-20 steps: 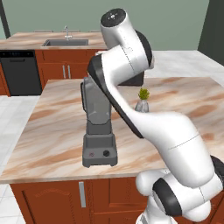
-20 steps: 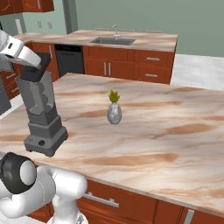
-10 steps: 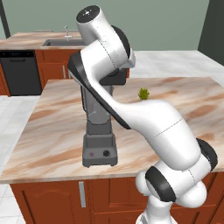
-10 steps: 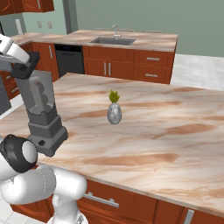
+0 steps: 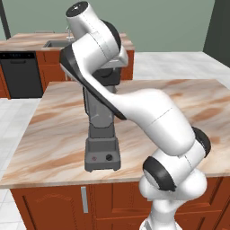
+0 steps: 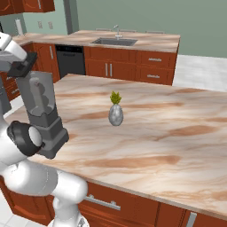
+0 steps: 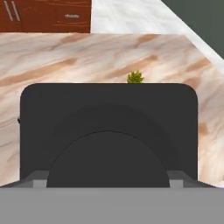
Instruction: Grab the lime and onion from the fridge, place them in the blender, close the lid, and turn on the blender to create a marinade.
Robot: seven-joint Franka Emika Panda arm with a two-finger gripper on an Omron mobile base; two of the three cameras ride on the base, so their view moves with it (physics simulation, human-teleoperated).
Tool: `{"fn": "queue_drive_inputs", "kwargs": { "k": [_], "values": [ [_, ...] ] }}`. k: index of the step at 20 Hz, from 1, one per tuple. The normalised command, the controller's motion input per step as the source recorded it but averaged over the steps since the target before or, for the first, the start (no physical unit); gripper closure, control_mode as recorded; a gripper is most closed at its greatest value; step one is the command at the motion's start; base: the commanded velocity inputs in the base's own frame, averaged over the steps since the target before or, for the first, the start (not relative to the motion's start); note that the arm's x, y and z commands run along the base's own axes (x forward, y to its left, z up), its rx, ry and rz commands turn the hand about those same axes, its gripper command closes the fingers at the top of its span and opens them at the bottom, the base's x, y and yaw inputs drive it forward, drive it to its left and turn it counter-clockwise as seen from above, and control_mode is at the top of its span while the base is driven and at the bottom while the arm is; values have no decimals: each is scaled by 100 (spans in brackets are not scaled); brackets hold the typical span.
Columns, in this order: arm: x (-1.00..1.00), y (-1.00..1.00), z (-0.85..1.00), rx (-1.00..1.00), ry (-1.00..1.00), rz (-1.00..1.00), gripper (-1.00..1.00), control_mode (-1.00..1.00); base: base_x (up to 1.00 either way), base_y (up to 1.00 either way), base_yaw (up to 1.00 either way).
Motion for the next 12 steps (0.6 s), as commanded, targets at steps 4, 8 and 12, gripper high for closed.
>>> {"fn": "queue_drive_inputs", "kwargs": {
  "k": [4, 8, 12],
  "values": [
    [0, -19, -5, 0, 0, 24, 100, -100, 0, 0, 0],
    [0, -41, -2, 0, 0, 45, 100, -100, 0, 0, 0],
    [0, -64, -22, -1, 0, 59, 100, -100, 0, 0, 0]
  ]
}}
